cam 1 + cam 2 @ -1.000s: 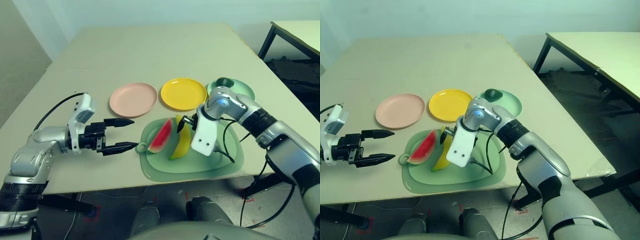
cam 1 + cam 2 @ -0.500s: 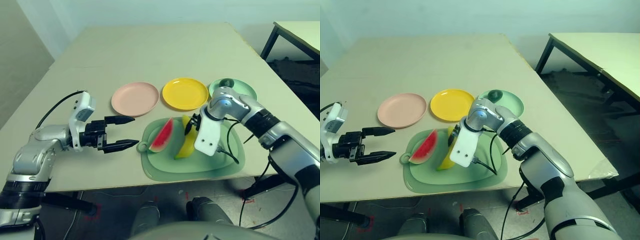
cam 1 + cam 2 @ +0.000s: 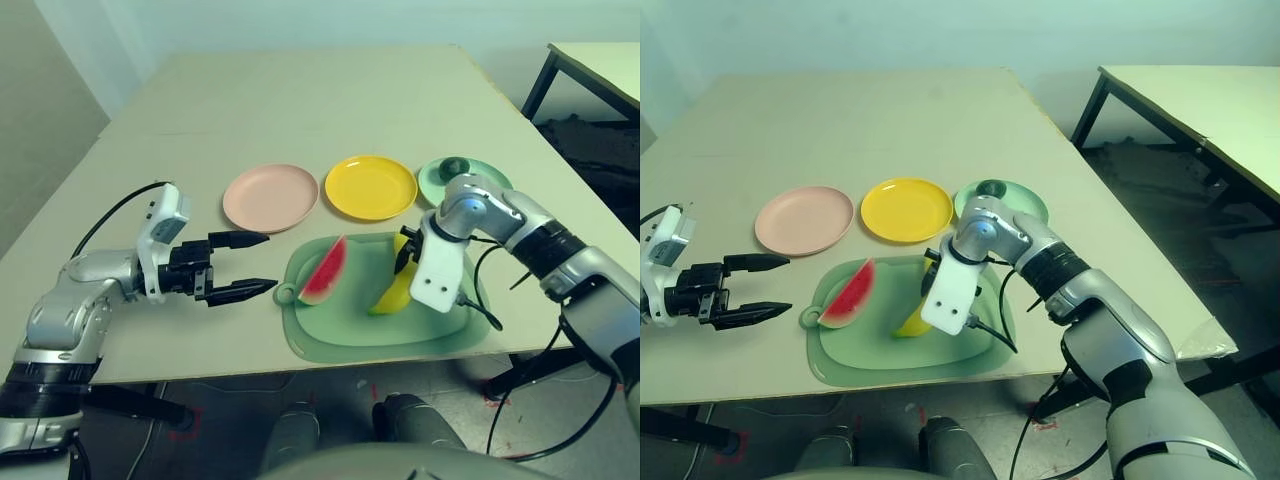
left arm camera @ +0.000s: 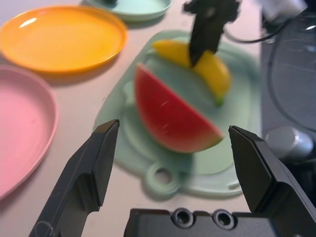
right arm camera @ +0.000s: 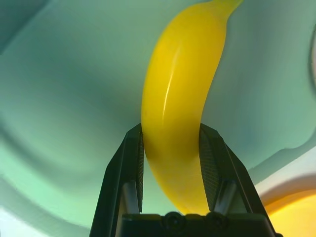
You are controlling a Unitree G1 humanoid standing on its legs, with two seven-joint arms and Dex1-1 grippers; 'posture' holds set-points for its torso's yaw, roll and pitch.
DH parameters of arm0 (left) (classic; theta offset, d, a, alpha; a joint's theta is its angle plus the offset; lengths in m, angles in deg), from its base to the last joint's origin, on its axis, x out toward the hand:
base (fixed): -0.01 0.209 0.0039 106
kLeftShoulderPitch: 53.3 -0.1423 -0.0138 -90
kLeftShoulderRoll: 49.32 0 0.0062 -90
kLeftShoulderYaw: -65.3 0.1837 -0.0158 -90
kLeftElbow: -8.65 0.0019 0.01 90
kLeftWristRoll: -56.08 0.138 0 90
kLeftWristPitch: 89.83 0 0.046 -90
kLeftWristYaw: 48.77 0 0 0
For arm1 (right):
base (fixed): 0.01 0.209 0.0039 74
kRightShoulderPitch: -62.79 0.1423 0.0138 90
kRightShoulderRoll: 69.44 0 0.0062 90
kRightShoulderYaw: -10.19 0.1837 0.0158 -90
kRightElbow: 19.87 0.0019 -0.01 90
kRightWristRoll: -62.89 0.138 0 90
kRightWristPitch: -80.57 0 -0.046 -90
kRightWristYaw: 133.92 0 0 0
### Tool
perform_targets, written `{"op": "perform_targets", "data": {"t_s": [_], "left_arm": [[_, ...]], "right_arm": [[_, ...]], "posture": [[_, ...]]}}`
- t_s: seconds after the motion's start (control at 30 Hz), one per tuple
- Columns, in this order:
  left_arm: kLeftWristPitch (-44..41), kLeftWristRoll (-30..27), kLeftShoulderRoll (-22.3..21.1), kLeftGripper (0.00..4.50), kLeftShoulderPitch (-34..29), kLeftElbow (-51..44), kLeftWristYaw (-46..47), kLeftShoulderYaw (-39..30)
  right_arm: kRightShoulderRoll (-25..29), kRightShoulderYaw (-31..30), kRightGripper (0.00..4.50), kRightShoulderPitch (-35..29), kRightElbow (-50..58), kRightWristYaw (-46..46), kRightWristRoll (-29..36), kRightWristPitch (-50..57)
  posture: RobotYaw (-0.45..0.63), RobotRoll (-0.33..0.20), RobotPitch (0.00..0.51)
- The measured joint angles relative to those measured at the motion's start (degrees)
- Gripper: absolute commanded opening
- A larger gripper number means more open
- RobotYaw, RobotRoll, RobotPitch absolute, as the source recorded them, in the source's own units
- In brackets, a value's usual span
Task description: Place the fruits into color-matched plates.
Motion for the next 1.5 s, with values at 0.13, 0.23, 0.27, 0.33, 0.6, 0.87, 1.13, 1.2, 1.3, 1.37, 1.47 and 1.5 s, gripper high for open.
{"op": "perform_targets", "data": {"t_s": [0.13,0.23,0.27,0.33,0.6,0.87,1.13,1.2,1.3,1.37,1.47,1.5], "left_arm": [[0.0,0.2,1.2,4.50,-0.1,0.1,2.4,-0.1],[0.1,0.7,1.6,4.50,0.4,0.2,4.3,-0.1],[0.1,0.8,1.7,4.50,0.6,0.2,4.7,-0.1],[0.1,0.8,2.0,4.50,1.1,0.2,5.6,-0.1],[-0.7,-1.6,5.9,4.50,3.8,1.4,9.9,-2.8],[-2.6,-2.5,7.7,4.50,3.7,-0.7,13.5,-3.9],[-4.2,-2.6,8.6,4.50,2.8,-3.3,15.5,-3.8],[-4.4,-2.6,8.9,4.50,2.8,-3.3,16.0,-3.8],[-4.5,-2.6,9.2,4.50,3.0,-3.3,16.8,-3.8],[-4.5,-2.5,9.2,4.50,3.1,-3.3,16.8,-3.8],[-4.5,-2.5,9.2,4.50,3.0,-3.3,16.7,-3.8],[-4.5,-2.5,9.2,4.50,3.0,-3.3,16.7,-3.9]], "right_arm": [[0.5,1.3,1.60,2.0,-4.8,1.1,0.6,2.8],[-0.5,3.4,1.60,6.3,-10.7,0.7,0.6,4.9],[-0.7,3.8,1.60,7.5,-12.2,0.3,0.5,5.1],[-1.8,5.2,1.60,10.1,-15.9,-0.7,0.4,5.5],[-5.7,6.2,1.60,12.1,-22.4,-4.3,-0.8,4.3],[-10.1,8.2,1.60,18.8,-31.5,-15.5,-4.7,6.8],[-13.4,8.2,1.60,20.3,-38.4,-24.8,-9.4,9.4],[-14.4,8.2,1.60,20.3,-39.6,-26.9,-10.2,11.2],[-16.4,8.6,1.60,20.3,-41.3,-29.0,-10.9,15.2],[-17.8,9.5,1.60,20.3,-42.0,-29.8,-11.0,17.4],[-18.5,9.5,1.60,20.4,-42.7,-31.6,-11.5,19.3],[-18.9,9.9,1.60,20.4,-42.9,-32.0,-11.6,20.2]], "posture": [[-0.04,0.000,0.046],[-0.05,0.000,0.039],[-0.05,0.000,0.038],[-0.05,0.000,0.037],[-0.04,0.000,0.042],[-0.03,0.000,0.047],[-0.03,0.000,0.054],[-0.03,0.000,0.055],[-0.03,0.000,0.058],[-0.03,0.000,0.058],[-0.03,0.000,0.060],[-0.03,0.000,0.060]]}}
